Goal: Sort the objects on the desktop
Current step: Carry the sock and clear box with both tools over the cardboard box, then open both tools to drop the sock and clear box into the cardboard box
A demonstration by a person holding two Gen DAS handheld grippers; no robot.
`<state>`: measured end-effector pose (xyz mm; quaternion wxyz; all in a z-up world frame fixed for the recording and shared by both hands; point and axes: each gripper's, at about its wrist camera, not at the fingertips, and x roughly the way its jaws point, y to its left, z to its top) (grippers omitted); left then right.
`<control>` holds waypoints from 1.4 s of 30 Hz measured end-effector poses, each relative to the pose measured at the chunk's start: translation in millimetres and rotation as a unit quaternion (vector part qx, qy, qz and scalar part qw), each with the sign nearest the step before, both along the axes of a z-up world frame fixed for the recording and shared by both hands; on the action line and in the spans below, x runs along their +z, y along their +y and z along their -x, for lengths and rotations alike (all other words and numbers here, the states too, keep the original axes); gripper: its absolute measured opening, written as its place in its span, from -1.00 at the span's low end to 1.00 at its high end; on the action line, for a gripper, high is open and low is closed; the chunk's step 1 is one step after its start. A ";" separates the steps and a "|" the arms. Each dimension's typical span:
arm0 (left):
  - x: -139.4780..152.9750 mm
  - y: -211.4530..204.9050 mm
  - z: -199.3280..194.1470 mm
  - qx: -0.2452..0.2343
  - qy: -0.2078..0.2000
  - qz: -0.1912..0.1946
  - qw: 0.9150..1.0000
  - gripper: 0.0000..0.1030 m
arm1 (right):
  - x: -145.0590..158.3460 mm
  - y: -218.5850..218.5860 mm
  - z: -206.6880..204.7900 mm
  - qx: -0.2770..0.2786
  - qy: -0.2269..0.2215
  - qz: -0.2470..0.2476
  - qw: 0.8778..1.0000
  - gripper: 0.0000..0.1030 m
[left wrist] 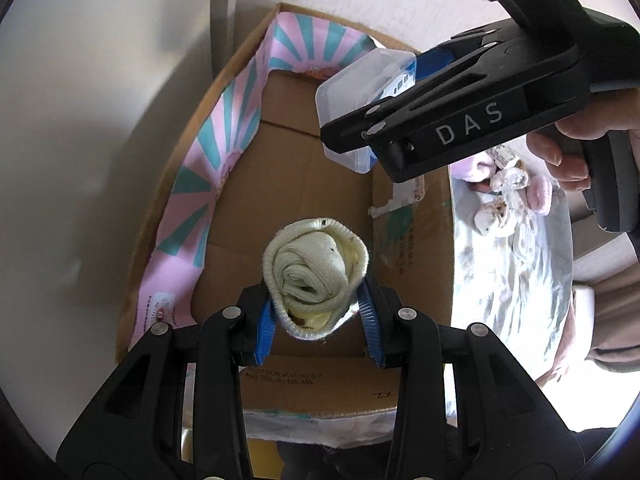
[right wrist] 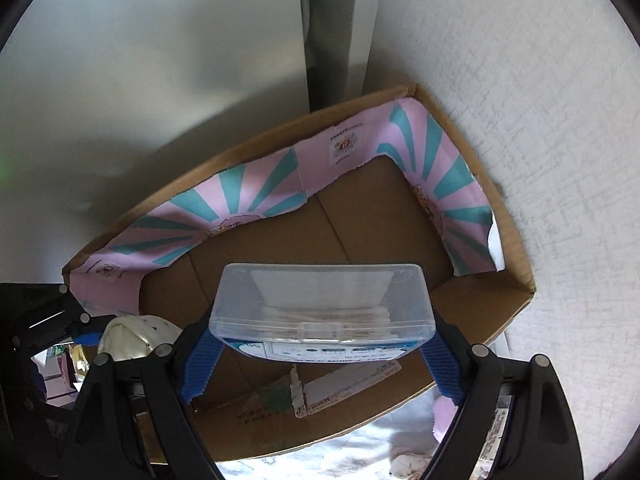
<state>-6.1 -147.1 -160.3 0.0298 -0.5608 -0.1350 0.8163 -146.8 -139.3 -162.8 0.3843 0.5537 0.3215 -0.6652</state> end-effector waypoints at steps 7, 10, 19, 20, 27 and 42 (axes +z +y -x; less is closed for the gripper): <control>2.1 4.5 -1.5 -0.002 0.003 0.007 1.000 -0.35 | -3.4 0.5 -3.5 -0.006 0.000 -0.002 1.000 0.67; 1.6 5.9 -3.4 -0.001 0.002 0.008 1.000 -0.35 | -4.7 -0.2 -5.3 -0.007 -0.003 -0.001 1.000 0.67; -0.3 8.1 -7.1 0.026 -0.005 0.019 0.999 1.00 | -6.2 3.9 -16.2 -0.021 0.000 0.013 1.000 0.99; 1.2 8.9 -8.5 0.025 -0.003 0.008 1.000 1.00 | -4.6 4.1 -17.3 -0.020 0.004 0.017 1.000 0.99; 6.8 3.3 -13.5 0.027 0.005 0.002 1.000 1.00 | 10.9 9.2 -17.7 -0.034 0.029 0.035 0.998 0.99; 45.7 -4.2 -9.3 0.012 0.031 0.030 0.999 1.00 | 40.3 39.7 -17.5 -0.081 0.054 0.037 0.995 0.99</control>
